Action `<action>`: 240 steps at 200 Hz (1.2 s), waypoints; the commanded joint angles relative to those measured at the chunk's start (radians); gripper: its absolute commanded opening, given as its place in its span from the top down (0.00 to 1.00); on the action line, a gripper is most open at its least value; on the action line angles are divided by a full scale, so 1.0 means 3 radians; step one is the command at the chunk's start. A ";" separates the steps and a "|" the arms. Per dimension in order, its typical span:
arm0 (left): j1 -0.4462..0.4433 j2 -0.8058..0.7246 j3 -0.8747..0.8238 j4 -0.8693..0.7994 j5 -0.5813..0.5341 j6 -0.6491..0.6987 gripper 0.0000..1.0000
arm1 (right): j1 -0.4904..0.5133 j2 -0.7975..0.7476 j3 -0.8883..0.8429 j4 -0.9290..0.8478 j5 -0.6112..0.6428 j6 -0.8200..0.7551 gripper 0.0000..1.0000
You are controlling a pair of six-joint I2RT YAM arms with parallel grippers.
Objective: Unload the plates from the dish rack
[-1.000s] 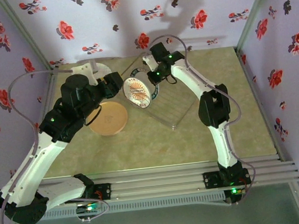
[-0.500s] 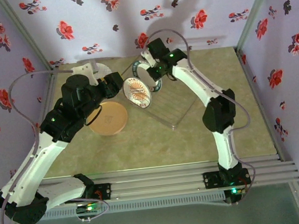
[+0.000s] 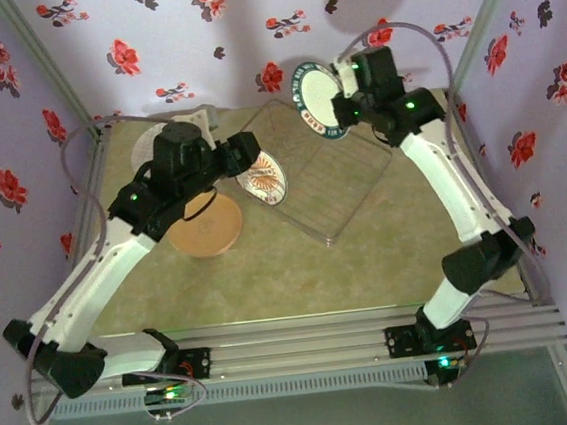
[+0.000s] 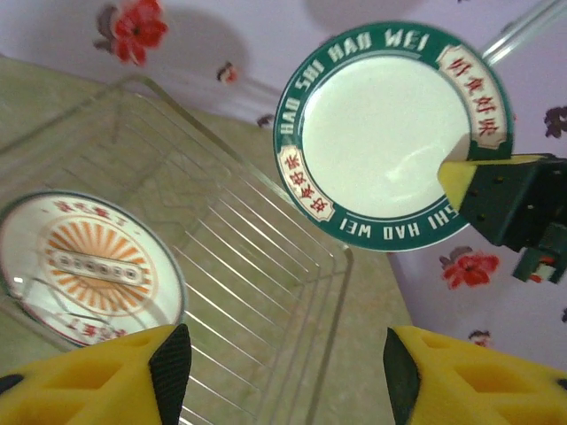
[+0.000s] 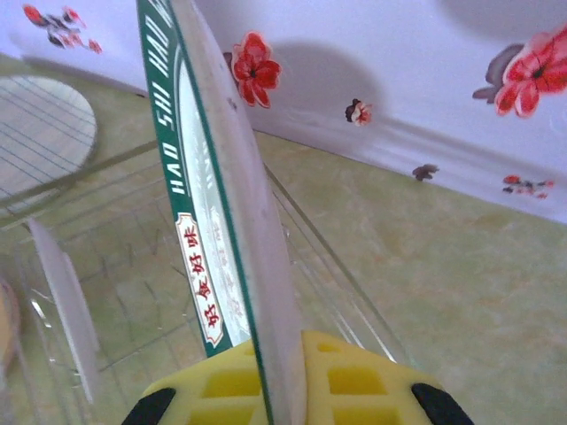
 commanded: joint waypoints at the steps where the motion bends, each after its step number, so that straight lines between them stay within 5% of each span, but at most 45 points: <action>1: -0.0003 0.0230 0.0248 0.0103 0.0481 -0.0216 0.37 | -0.0179 -0.0260 -0.0184 0.0360 -0.0837 0.0652 1.00; 80: 0.0177 0.0762 0.0535 0.0102 0.1051 -0.0655 0.39 | -0.0504 -0.0499 -0.0641 0.1079 -0.2347 0.2064 1.00; 158: 0.0263 0.0850 0.0520 0.0301 0.1111 -0.0871 0.58 | -0.0518 -0.0558 -0.1013 0.1455 -0.2694 0.2583 1.00; 213: 0.0279 0.0860 0.0496 0.0404 0.1119 -0.0944 0.94 | -0.0516 -0.0569 -0.1203 0.1746 -0.2762 0.2849 1.00; 240: 0.0293 0.0860 0.0480 0.0427 0.1121 -0.0958 1.00 | -0.0517 -0.0576 -0.1243 0.1743 -0.2762 0.2848 1.00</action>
